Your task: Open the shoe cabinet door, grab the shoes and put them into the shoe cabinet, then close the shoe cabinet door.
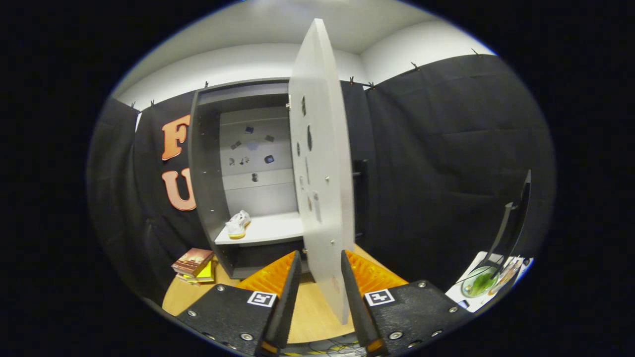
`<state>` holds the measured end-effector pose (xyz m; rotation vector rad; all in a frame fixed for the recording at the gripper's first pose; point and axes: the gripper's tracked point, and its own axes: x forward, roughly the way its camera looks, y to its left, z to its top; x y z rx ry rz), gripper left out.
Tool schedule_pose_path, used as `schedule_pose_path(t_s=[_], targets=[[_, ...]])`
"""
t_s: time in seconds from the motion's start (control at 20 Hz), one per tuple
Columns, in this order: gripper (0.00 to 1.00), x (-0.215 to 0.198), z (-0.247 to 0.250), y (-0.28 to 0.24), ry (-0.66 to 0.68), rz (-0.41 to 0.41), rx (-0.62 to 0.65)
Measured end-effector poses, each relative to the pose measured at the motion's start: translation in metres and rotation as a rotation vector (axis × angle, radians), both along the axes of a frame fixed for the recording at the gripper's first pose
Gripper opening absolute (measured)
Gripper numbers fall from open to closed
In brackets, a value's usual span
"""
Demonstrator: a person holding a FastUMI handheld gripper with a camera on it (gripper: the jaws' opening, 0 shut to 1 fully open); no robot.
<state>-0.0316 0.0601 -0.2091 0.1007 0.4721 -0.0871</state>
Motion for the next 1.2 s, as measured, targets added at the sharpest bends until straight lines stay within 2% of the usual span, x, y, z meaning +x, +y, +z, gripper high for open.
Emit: schedule_pose_path(t_s=[0.1, 0.2, 0.4, 0.6, 0.8, 0.95, 1.05, 1.2], targets=[[0.68, -0.004, -0.017, 0.036, 0.038, 0.080, 0.076], [0.78, -0.008, -0.039, 0.059, 0.090, 0.146, 0.093], [0.85, -0.027, -0.101, 0.098, 0.250, 0.246, 0.105], [0.85, -0.058, -0.175, 0.147, 0.411, 0.333, 0.159], [0.87, -0.090, -0.221, 0.172, 0.557, 0.342, 0.218], [0.86, -0.107, -0.242, 0.180, 0.617, 0.362, 0.211], [0.81, -0.116, -0.261, 0.187, 0.658, 0.369, 0.208], [0.70, -0.119, -0.281, 0.184, 0.675, 0.335, 0.166]])
